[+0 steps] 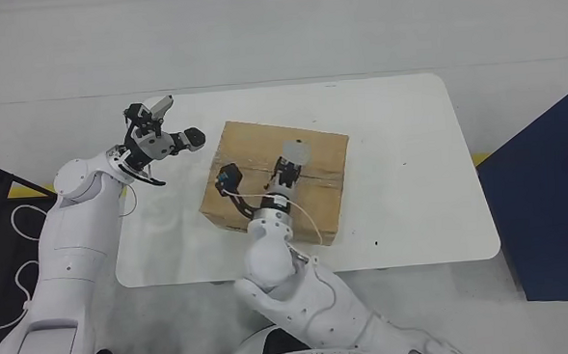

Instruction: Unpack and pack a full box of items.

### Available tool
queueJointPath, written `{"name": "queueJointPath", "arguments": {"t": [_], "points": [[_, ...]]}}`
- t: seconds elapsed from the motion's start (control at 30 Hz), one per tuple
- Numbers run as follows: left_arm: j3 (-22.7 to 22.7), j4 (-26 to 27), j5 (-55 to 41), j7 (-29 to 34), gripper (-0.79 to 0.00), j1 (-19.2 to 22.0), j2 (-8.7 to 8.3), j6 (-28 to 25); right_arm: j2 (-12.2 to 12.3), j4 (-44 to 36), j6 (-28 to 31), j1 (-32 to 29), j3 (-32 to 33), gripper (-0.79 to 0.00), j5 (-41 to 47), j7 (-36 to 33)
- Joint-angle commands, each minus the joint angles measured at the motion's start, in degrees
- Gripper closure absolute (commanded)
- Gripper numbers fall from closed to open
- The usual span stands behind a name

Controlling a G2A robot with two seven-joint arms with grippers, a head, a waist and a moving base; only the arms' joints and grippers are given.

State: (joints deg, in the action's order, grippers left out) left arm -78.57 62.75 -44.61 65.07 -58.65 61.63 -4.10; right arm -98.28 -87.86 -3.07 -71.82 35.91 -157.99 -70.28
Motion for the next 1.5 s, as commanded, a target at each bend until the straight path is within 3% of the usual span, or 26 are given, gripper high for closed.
{"name": "queueJointPath", "arguments": {"t": [0.0, 0.23, 0.33, 0.67, 0.93, 1.23, 1.37, 1.47], "points": [[0.0, 0.0, 0.0, 0.0, -0.785, 0.0, 0.0, 0.0, -0.9, 2.3, -0.8, 2.0, -1.6, -0.785, 0.9, -1.0], [-0.1, 0.0, 0.0, -0.4, -0.785, -0.1, 0.0, 0.0, -4.1, 9.7, -4.1, 7.6, -5.3, -0.785, 4.5, -3.7], [-1.7, 0.1, 0.2, -2.8, -0.785, -1.8, -0.3, -1.0, -5.5, 13.0, -6.3, 10.0, -6.5, -0.785, 5.8, -4.7], [-8.1, -1.3, -3.2, -1.8, -0.785, -6.2, -1.46, -2.1, -9.8, 24.2, -12.5, 18.5, -12.7, -0.785, 13.3, -7.7], [-9.3, -1.2, -3.5, -1.2, -0.785, -7.1, -1.71, -2.0, -12.1, 28.9, -17.0, 23.8, -18.7, -0.785, 19.7, -8.9], [-9.3, -1.2, -3.5, -1.2, -0.785, -7.1, -1.71, -2.0, -12.4, 24.9, -24.7, 25.8, -19.1, -0.785, 29.8, -3.3], [-9.3, -1.2, -3.5, -1.2, -0.785, -7.1, -1.71, -2.0, -11.3, 19.9, -28.0, 23.8, -16.5, -0.785, 24.7, -2.9], [-9.3, -1.2, -3.5, -1.2, -0.785, -7.1, -1.71, -2.0, -9.8, 13.8, -28.2, 18.6, -11.1, -0.785, 14.8, -2.7]]}}
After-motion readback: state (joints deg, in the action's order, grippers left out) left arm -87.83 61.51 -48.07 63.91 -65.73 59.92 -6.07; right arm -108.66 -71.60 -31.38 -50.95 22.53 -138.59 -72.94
